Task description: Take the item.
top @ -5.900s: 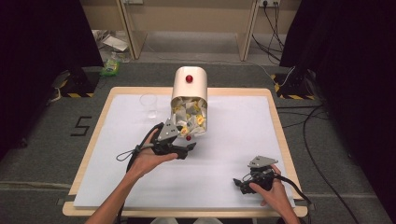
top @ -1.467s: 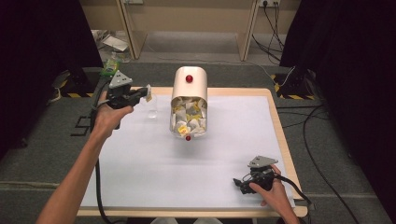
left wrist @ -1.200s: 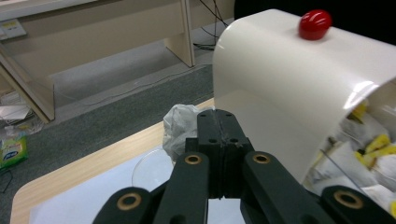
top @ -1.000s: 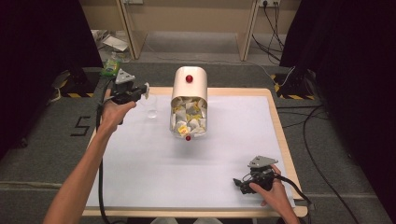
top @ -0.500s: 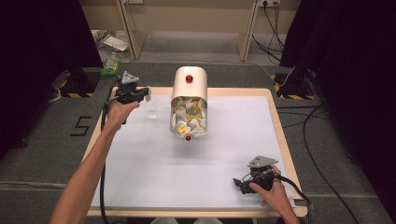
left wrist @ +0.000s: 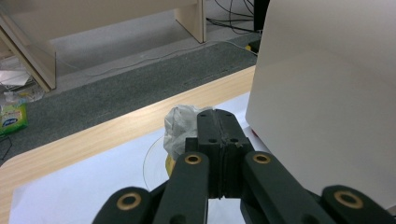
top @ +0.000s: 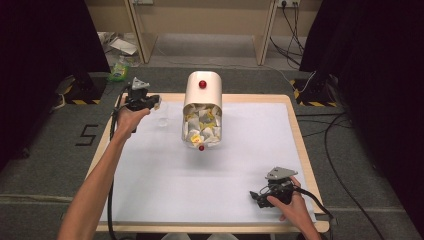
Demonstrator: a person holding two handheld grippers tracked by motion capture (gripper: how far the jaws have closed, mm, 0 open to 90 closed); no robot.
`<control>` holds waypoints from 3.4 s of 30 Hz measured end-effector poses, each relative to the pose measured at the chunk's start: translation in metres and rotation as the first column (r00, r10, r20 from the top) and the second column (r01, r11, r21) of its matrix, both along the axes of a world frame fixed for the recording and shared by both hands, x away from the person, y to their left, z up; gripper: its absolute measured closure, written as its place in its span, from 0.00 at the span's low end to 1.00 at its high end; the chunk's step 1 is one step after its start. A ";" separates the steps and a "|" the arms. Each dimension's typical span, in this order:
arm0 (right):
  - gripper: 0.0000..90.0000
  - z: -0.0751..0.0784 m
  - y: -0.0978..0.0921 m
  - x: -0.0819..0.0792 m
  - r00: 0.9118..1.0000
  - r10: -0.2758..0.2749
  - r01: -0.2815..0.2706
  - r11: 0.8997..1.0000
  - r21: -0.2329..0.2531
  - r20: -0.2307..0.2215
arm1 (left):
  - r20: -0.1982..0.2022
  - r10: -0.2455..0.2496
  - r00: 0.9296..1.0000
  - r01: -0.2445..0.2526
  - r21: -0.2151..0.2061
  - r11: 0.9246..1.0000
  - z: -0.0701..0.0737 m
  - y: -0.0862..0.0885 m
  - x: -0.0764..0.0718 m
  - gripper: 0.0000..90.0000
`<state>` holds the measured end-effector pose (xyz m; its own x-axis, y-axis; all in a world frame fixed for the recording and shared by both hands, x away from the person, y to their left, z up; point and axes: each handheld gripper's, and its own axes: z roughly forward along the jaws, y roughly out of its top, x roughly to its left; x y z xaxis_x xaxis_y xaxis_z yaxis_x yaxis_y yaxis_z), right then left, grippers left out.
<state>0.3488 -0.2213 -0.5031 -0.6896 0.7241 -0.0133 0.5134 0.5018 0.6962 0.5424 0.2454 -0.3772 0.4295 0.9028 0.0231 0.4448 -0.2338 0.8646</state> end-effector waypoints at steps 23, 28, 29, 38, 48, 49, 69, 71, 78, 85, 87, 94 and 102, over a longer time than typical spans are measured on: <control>0.00 0.000 0.000 0.000 1.000 0.001 -0.001 1.000 0.000 0.000 | -0.096 0.074 0.993 -0.068 0.066 0.995 -0.031 -0.004 0.023 0.98; 0.00 0.000 0.000 0.000 1.000 0.001 -0.001 1.000 0.000 0.000 | -0.093 0.066 0.994 -0.061 0.052 0.997 -0.028 -0.004 0.020 0.93; 0.00 0.000 0.000 0.000 1.000 0.001 -0.001 1.000 0.000 0.000 | -0.093 0.066 0.994 -0.061 0.052 0.997 -0.028 -0.004 0.020 0.92; 0.00 0.000 0.000 0.000 1.000 0.000 0.000 1.000 0.000 -0.001 | -0.079 0.055 0.995 -0.057 -0.022 0.998 -0.015 0.008 0.005 0.66; 0.00 0.000 0.000 0.000 1.000 -0.001 0.001 1.000 0.001 0.001 | -0.051 0.042 0.998 -0.051 -0.187 0.981 -0.018 0.038 -0.044 0.16; 0.00 0.000 0.000 0.000 1.000 0.000 0.000 1.000 0.001 0.001 | -0.040 0.042 0.998 -0.049 -0.204 0.978 -0.020 0.041 -0.051 0.16; 0.00 0.000 0.000 0.000 1.000 -0.001 0.001 1.000 0.001 0.002 | -0.001 0.013 1.000 -0.013 -0.197 0.980 -0.055 0.052 -0.118 0.17; 0.00 0.000 0.000 0.000 1.000 -0.001 0.001 1.000 0.001 0.002 | -0.008 0.005 1.000 -0.006 -0.176 0.984 -0.059 0.049 -0.122 0.17; 0.00 0.000 0.000 0.000 1.000 -0.002 0.002 1.000 0.002 0.001 | -0.034 -0.030 0.999 0.024 -0.165 0.986 -0.070 0.041 -0.135 0.17; 0.00 0.000 0.000 0.000 1.000 -0.001 0.001 1.000 0.001 0.002 | -0.107 -0.066 0.992 0.053 -0.123 0.991 -0.098 0.031 -0.153 0.17; 0.00 0.000 0.000 0.000 1.000 -0.001 0.001 1.000 0.001 0.002 | -0.120 -0.074 0.990 0.060 -0.116 0.991 -0.101 0.029 -0.156 0.17; 0.00 0.000 0.000 0.000 1.000 -0.001 0.001 1.000 0.001 0.002 | -0.175 -0.097 0.980 0.089 -0.053 0.995 -0.118 0.019 -0.174 0.18; 0.00 0.000 0.000 0.000 1.000 -0.001 0.001 1.000 0.001 0.002 | -0.196 -0.118 0.974 0.110 -0.051 0.993 -0.126 0.012 -0.188 0.18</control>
<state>0.3488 -0.2211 -0.5033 -0.6888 0.7248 -0.0140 0.5125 0.5006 0.6977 0.3545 0.2572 -0.5034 0.5221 0.8461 -0.1073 0.5805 -0.2604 0.7715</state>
